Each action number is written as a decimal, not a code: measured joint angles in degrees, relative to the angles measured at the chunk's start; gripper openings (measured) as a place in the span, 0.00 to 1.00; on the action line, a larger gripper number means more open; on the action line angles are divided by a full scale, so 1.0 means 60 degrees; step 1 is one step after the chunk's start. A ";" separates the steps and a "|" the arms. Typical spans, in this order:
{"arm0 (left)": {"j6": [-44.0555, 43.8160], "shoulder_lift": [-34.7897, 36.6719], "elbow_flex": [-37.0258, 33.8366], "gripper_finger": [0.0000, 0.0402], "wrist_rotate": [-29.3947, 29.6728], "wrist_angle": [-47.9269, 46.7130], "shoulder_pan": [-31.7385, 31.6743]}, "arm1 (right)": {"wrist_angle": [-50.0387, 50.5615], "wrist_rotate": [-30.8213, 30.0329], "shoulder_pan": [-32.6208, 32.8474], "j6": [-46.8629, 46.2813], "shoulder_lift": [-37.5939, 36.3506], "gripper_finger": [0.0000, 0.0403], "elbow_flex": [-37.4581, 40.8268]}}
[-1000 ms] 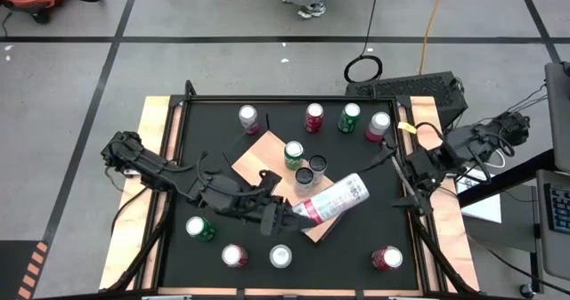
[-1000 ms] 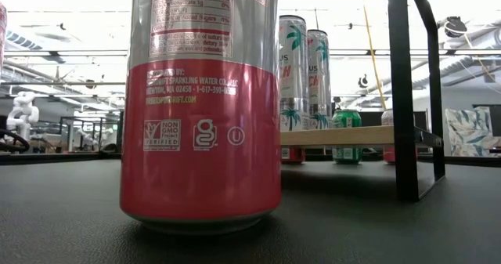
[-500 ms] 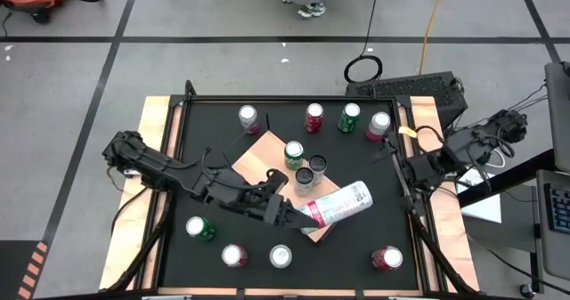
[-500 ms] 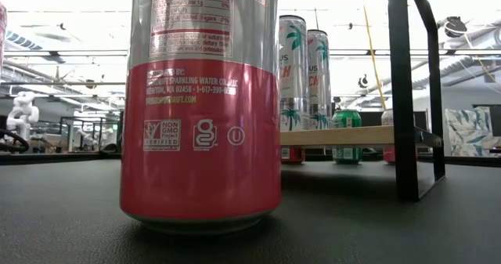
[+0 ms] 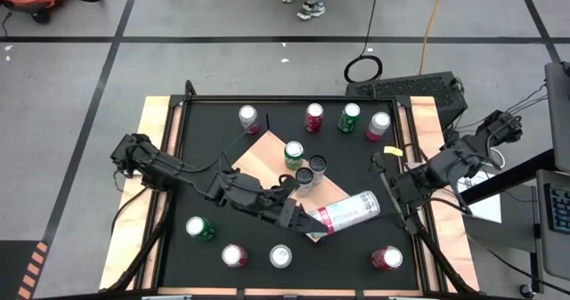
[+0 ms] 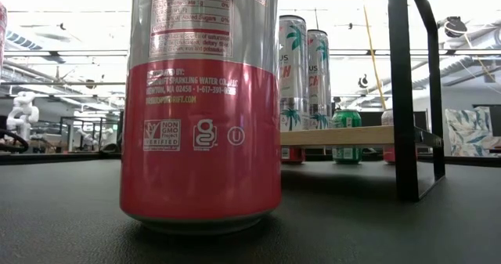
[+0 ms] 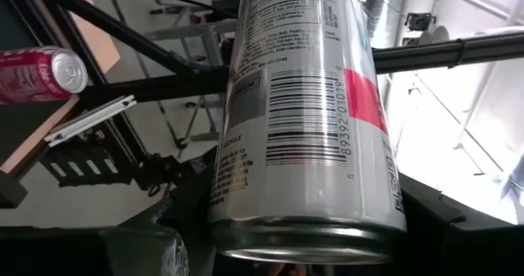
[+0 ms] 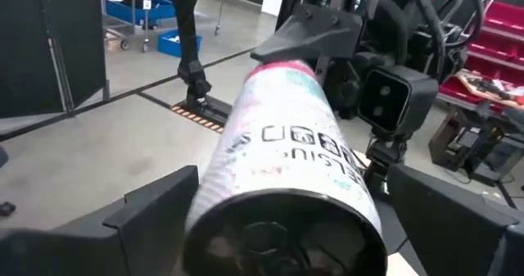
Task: Place canned beverage on shelf
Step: Put the white soda can aligned with the other white soda can
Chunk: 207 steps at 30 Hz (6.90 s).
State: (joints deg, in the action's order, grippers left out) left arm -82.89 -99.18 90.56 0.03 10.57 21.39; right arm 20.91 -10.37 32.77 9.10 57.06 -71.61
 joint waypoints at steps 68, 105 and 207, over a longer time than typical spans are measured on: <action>0.1420 0.0009 0.0007 0.83 0.1975 -0.0174 -0.0005 | -0.0434 0.0248 0.0058 -0.0964 0.0531 0.56 0.0018; 1.3628 0.1071 0.0170 0.83 0.6007 0.0953 0.0411 | -0.0430 -0.0042 -0.0145 -0.7964 0.0108 0.57 0.0000; 1.8092 0.0525 0.0896 0.63 0.6677 -0.5108 -0.0561 | 0.0097 0.0527 -0.3388 -1.3274 0.0443 0.58 0.0000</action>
State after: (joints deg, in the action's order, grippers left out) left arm 25.66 -96.03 95.94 40.10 -20.08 18.02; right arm 21.49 -7.21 12.45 -70.54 59.72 -71.61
